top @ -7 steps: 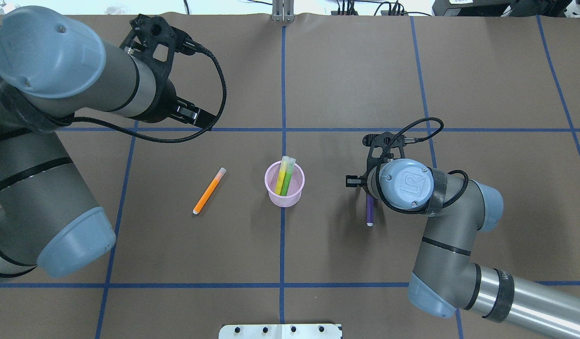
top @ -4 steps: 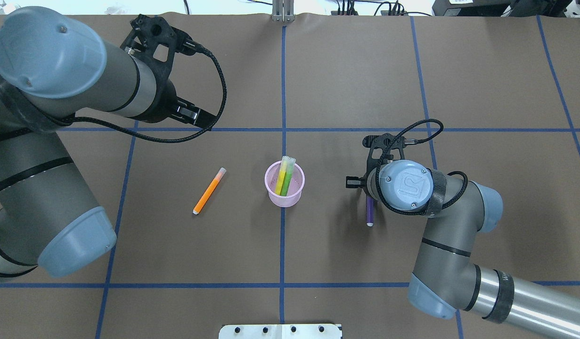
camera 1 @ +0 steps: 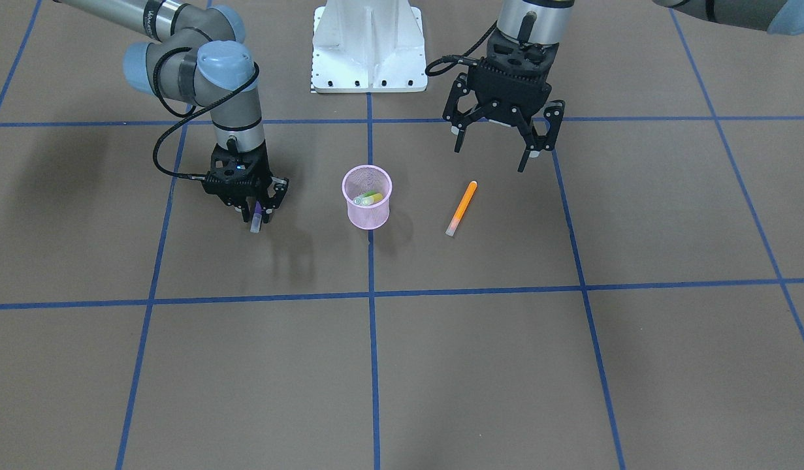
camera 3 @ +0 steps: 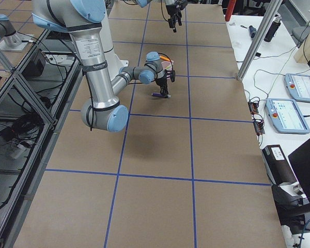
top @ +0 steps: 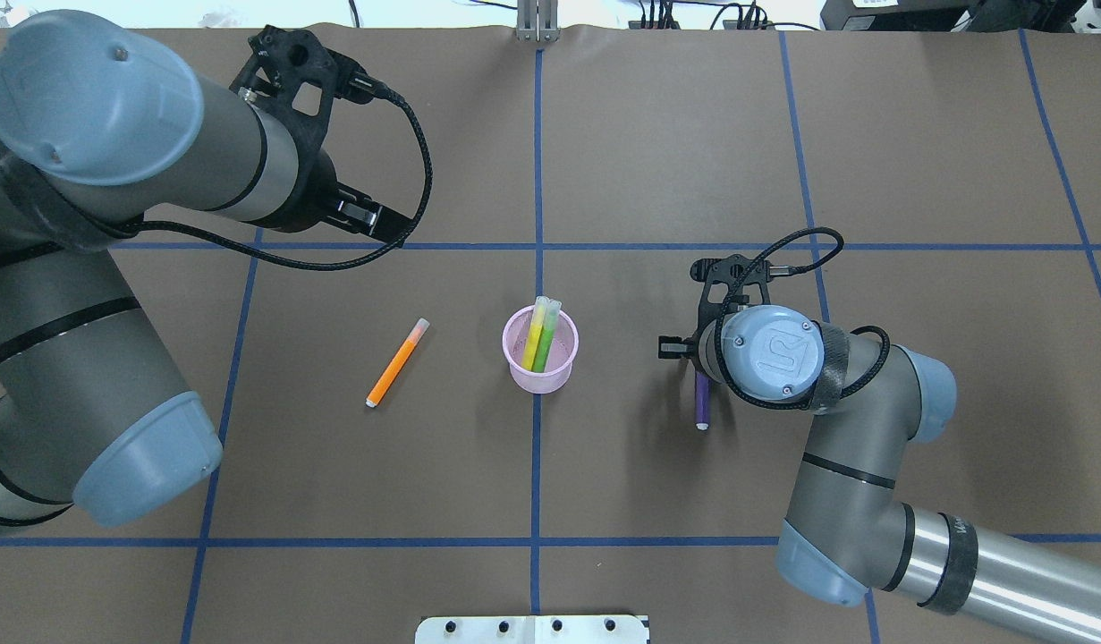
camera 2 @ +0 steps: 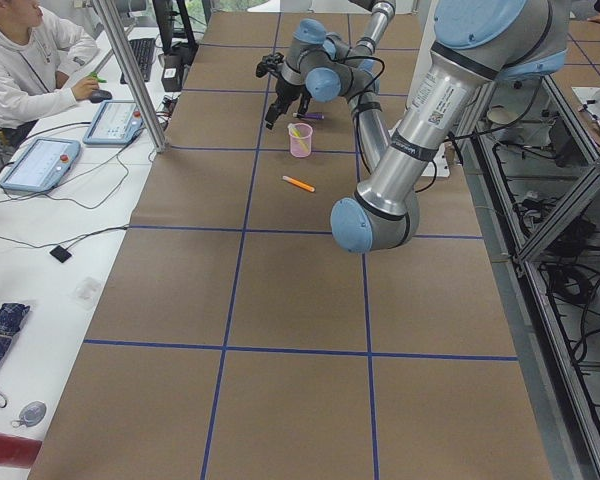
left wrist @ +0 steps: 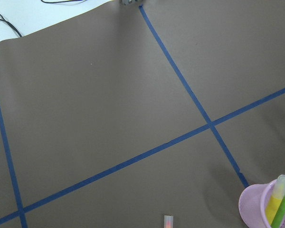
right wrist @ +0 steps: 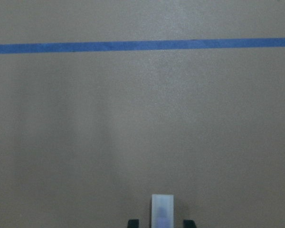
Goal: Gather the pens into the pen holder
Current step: 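Lower the right gripper onto the purple marker and grasp it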
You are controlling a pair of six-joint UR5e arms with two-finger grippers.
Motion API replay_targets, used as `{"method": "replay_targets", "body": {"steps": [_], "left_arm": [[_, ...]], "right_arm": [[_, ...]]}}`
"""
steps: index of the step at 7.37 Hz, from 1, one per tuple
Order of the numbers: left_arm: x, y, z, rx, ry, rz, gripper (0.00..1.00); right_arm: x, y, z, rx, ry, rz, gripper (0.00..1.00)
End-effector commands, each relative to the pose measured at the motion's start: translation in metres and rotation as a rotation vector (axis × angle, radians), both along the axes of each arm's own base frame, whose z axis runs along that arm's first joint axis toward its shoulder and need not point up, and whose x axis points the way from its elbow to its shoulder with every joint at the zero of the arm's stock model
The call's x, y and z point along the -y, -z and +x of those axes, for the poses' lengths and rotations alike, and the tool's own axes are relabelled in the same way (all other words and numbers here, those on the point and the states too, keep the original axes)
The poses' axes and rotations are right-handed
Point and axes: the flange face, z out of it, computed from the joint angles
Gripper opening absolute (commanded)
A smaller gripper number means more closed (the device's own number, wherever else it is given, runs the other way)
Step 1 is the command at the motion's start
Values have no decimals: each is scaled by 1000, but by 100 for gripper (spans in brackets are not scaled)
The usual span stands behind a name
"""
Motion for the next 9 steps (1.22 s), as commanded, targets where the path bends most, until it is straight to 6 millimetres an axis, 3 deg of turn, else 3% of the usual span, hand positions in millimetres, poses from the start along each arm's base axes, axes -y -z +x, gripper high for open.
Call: {"method": "replay_targets", "body": {"steps": [1,5,6,7,9], "left_arm": [[1,0,1,2,-1,0,100],[1,0,1,1,-1,1,100],[1,0,1,1,-1,1,100],[1,0,1,1,-1,1,100],[1,0,0,1,1,1,100]], "right_arm": [[0,-1,0,0,-2,-3,40],[-3,-3,-2,-4,3,-5,38],[-3,-2,-2,-1,-1,-8,25],[-3,0,-2,11,-24,-23,0],[-3,11,-2,32,-30,-20,0]]}}
